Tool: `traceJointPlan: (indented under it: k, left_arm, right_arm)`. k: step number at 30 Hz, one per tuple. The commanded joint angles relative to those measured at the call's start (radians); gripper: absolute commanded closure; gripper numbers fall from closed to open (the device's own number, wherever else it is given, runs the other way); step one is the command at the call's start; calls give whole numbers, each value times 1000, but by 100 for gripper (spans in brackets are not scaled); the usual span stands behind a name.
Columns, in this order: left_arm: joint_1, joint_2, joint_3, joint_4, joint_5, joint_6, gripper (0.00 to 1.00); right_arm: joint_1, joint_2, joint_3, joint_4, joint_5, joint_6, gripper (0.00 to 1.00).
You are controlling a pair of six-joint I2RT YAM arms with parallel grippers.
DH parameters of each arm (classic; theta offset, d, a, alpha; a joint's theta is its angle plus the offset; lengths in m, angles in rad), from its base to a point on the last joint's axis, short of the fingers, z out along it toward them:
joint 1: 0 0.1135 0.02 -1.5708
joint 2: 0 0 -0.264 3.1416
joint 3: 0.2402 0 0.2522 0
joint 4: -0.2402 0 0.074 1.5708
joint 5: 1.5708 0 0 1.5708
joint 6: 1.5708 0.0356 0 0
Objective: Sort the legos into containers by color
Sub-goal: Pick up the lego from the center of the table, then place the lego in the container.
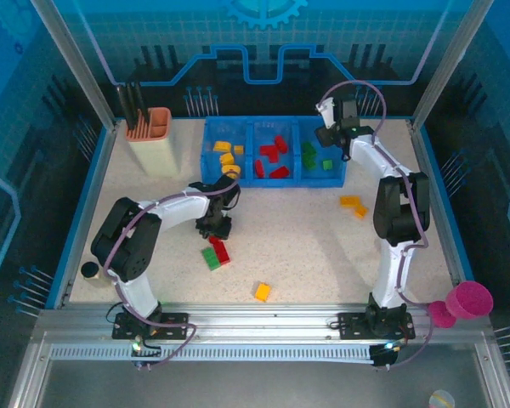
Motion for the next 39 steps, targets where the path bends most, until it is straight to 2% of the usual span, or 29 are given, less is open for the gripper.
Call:
traceJointPlan:
  k: [1, 6, 9, 11, 14, 17, 22, 26, 30, 34, 36, 39]
  left_arm:
    - [-22, -50, 155, -87, -6, 9, 76]
    - [-47, -22, 438, -118, -32, 58, 76]
    - [-46, 27, 580, -79, -25, 84, 77]
    - [-47, 76, 658, -33, -24, 105, 77]
    - [-47, 184, 789, -3, -27, 137, 77]
    - [-46, 298, 919, 14, -31, 161, 77]
    - [-40, 456, 1075, 47, -42, 177, 76]
    - [-26, 582, 1218, 25, -35, 163, 76]
    - [-19, 678, 1328, 21, -30, 151, 76]
    - [-15, 749, 1389, 15, -48, 153, 75]
    - [-14, 762, 1391, 22, -76, 167, 74]
    - [-7, 776, 1389, 33, -84, 167, 73]
  right_arm:
    - [-8, -96, -68, 57, -8, 1, 31]
    - [-8, -216, -200, 63, -57, 54, 29]
    - [2, -301, -313, 95, -71, 73, 30]
    - [20, -375, -410, 117, -127, 59, 31]
    - [76, -488, -566, 199, -164, 37, 31]
    - [148, -562, -669, 236, -131, 1, 30]
    - [231, -623, -720, 128, -177, 68, 30]
    - [314, -696, -823, 110, -189, 122, 30]
    - [382, -774, -926, 114, -225, 234, 30]
    - [482, -849, -1049, 212, -212, 306, 29]
    - [527, -872, -1094, 254, -180, 345, 24]
    - [553, -878, -1101, 226, -222, 397, 15]
